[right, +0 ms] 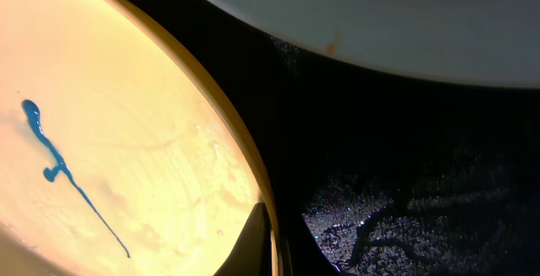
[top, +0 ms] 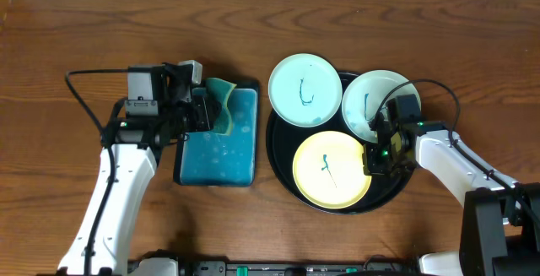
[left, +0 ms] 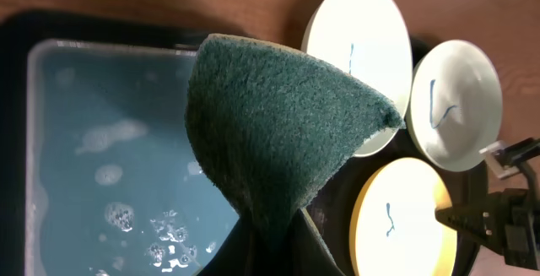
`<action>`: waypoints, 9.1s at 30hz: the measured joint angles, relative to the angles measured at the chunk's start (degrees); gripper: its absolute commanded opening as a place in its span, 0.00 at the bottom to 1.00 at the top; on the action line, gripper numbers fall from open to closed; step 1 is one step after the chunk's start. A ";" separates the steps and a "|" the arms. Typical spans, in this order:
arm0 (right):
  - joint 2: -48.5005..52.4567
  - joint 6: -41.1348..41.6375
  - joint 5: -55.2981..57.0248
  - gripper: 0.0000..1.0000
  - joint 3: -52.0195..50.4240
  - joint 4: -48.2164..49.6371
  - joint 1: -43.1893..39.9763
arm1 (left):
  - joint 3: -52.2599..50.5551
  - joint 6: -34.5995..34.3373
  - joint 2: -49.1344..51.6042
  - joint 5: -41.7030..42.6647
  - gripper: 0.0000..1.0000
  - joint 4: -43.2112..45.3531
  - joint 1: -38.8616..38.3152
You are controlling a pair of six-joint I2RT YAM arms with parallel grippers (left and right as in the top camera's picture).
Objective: Clean dirty plates on tray and stack at the side
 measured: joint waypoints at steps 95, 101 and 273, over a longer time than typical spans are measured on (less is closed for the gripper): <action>0.00 0.00 -0.02 0.01 -0.02 0.00 0.00 | -0.02 -12.50 16.85 -34.77 0.07 0.48 -28.09; 0.00 0.00 -0.02 0.01 -0.02 0.02 0.00 | -0.02 -14.93 16.85 -34.29 0.07 0.98 -29.44; -11.43 -1.40 33.29 0.01 16.24 -15.47 16.00 | 4.63 -9.22 19.45 -22.75 0.08 -9.79 -16.39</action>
